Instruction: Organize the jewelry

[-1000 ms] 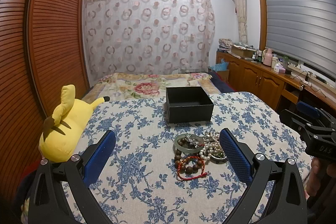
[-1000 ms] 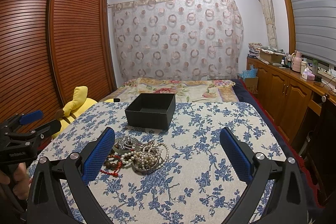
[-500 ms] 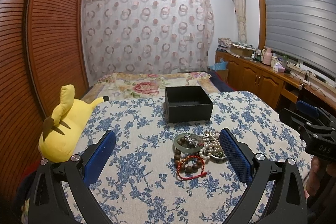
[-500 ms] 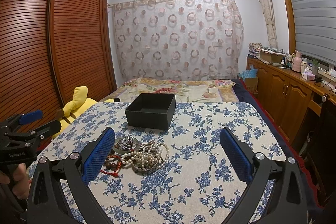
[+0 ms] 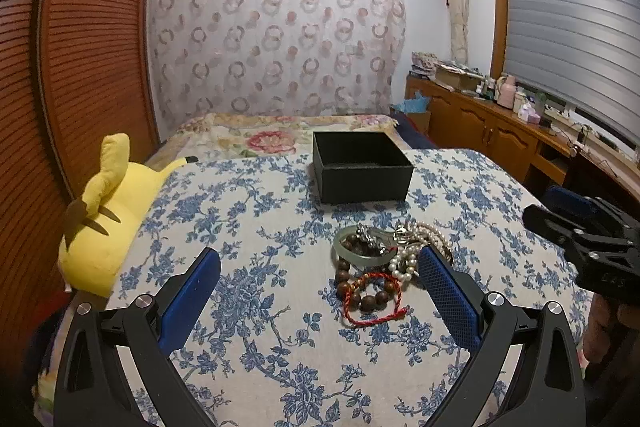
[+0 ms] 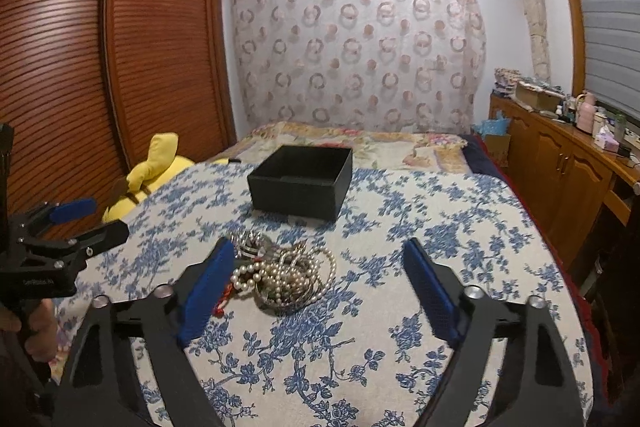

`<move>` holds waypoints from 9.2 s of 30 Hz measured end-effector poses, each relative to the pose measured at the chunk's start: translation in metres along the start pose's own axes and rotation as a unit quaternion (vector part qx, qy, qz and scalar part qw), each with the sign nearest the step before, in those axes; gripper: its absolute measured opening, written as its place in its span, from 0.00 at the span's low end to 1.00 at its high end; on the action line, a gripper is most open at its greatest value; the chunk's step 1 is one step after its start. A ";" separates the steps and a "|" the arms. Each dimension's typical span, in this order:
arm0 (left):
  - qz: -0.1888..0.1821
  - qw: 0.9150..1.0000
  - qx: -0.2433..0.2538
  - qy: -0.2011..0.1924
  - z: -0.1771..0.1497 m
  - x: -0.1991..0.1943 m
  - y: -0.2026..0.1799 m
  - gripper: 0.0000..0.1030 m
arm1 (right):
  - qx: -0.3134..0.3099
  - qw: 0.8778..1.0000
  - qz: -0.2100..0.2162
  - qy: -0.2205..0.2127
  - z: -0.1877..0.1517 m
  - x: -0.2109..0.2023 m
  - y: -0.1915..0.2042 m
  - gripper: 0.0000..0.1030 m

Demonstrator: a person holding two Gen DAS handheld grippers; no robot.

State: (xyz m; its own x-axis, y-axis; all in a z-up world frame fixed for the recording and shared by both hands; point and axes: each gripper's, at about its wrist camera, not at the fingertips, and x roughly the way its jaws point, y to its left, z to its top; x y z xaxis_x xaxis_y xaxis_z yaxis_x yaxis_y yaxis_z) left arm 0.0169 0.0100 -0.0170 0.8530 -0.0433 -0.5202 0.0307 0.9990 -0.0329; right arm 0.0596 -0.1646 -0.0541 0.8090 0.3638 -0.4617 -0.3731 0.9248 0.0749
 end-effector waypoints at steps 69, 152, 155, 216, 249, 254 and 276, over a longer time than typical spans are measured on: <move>-0.148 0.972 -0.034 0.179 0.016 0.157 -0.019 0.30 | -0.037 0.993 0.050 0.099 0.005 0.069 -0.042 0.01; -0.131 0.991 -0.033 0.013 0.076 0.065 0.013 0.07 | -0.142 0.989 0.026 0.037 0.115 0.067 -0.016 0.04; -0.130 0.991 -0.033 0.014 0.075 0.065 0.014 0.07 | -0.142 0.989 0.019 0.031 0.119 0.070 -0.014 0.04; -0.090 0.994 -0.002 0.066 0.140 0.243 0.004 0.07 | -0.129 0.985 0.064 0.090 0.130 0.212 -0.017 0.05; -0.104 0.992 0.030 0.066 0.063 0.131 0.012 0.87 | -0.088 0.988 0.077 0.104 0.043 0.115 -0.017 0.25; -0.116 0.988 0.048 0.091 0.044 0.126 0.001 0.88 | -0.073 0.987 0.077 0.121 0.013 0.099 -0.020 0.38; -0.140 0.968 0.079 0.194 0.022 0.169 -0.032 0.86 | -0.050 0.984 0.071 0.155 -0.037 0.081 -0.021 0.43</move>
State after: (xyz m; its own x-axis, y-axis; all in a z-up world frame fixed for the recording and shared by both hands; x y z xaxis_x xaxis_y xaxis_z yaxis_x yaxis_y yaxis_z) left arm 0.1714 -0.0286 -0.0856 0.5415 -0.2829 -0.7916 0.3382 0.9354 -0.1030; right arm 0.1160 -0.1588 -0.1255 0.5735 0.4222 -0.7021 -0.5271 0.8462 0.0783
